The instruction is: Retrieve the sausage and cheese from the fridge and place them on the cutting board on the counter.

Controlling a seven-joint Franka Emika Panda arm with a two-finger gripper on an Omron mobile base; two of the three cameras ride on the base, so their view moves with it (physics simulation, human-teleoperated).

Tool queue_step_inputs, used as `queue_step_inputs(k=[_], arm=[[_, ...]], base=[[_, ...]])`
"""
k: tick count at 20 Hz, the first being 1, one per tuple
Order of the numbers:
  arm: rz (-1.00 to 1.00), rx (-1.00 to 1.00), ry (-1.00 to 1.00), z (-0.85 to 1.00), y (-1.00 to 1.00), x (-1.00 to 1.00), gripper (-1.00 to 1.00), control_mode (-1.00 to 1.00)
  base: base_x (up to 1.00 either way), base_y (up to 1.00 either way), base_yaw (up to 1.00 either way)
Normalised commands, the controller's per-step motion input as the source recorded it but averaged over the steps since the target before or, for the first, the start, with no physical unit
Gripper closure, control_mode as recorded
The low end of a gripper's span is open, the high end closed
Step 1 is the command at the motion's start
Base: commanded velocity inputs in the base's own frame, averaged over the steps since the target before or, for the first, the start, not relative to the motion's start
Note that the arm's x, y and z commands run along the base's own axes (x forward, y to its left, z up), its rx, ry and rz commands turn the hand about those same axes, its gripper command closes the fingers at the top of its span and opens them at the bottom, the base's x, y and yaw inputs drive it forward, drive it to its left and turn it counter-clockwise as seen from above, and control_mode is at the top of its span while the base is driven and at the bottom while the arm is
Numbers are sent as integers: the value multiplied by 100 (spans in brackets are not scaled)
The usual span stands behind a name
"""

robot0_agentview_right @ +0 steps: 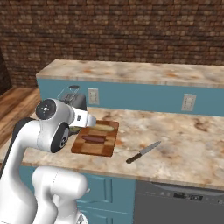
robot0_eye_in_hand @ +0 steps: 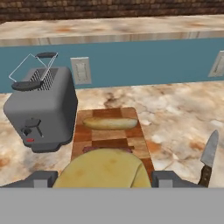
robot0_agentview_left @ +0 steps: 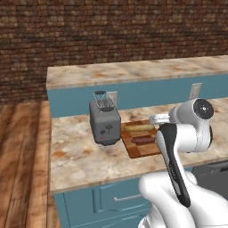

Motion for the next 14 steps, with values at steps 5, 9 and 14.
queue_step_inputs(k=[5, 9, 14], arm=[[0, 0, 0, 0, 0, 0, 100, -100], [0, 0, 0, 0, 0, -3, 100, -100], [11, -5, 30, -34, -13, 18, 100, -100]], base=[[0, 0, 0], [0, 0, 0], [0, 0, 0]])
